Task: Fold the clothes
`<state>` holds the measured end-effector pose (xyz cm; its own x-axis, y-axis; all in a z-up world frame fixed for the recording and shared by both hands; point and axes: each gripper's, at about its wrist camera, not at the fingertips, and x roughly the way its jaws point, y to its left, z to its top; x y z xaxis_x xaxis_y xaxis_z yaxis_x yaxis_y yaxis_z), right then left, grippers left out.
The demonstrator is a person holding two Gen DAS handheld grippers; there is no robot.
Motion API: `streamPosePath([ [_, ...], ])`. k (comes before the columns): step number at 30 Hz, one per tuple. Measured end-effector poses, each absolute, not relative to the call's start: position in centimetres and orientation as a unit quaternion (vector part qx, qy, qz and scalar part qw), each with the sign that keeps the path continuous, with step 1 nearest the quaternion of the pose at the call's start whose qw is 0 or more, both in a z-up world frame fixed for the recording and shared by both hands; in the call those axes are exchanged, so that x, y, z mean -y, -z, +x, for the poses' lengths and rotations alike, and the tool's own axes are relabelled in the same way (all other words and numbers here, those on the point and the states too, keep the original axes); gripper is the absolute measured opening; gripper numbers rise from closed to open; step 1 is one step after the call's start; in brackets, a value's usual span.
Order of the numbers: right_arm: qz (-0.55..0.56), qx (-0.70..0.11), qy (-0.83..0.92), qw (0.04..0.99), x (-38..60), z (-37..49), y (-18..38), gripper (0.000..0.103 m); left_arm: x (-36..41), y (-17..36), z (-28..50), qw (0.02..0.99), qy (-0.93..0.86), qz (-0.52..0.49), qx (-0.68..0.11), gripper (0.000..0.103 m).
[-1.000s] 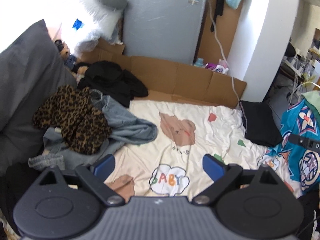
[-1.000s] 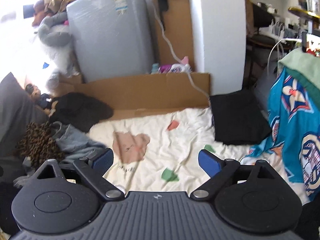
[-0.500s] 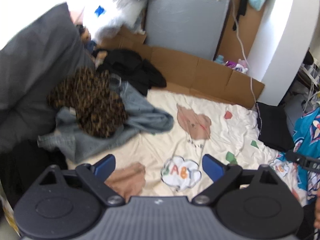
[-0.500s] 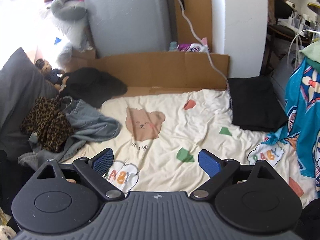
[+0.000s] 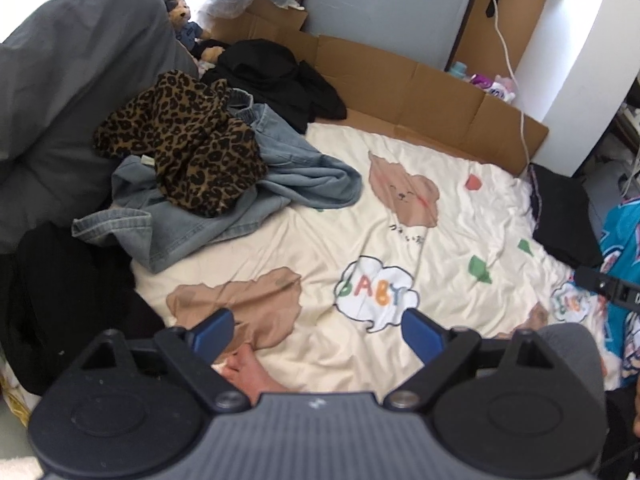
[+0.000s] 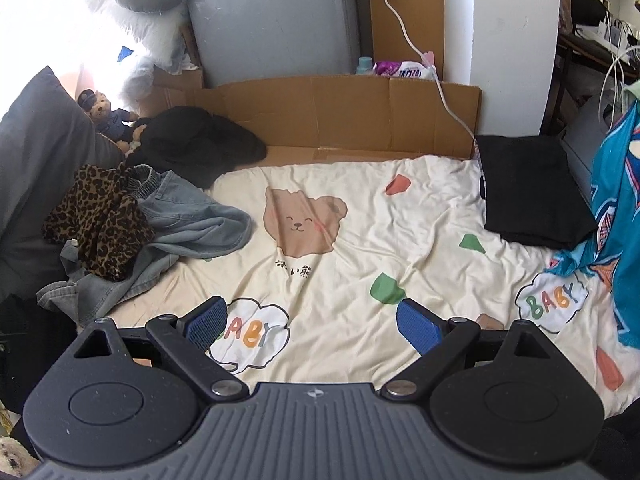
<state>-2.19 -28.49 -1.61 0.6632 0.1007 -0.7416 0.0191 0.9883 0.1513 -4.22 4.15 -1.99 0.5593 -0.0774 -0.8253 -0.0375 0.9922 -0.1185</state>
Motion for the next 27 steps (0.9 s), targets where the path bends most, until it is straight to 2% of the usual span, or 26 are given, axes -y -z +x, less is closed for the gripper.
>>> streamPosePath([
  [27, 0.063, -0.408, -0.021, 0.910, 28.9, -2.9, 1.2, 0.095, -1.8, 0.8, -4.0, 0.896, 0.040, -0.040, -0.441, 0.092],
])
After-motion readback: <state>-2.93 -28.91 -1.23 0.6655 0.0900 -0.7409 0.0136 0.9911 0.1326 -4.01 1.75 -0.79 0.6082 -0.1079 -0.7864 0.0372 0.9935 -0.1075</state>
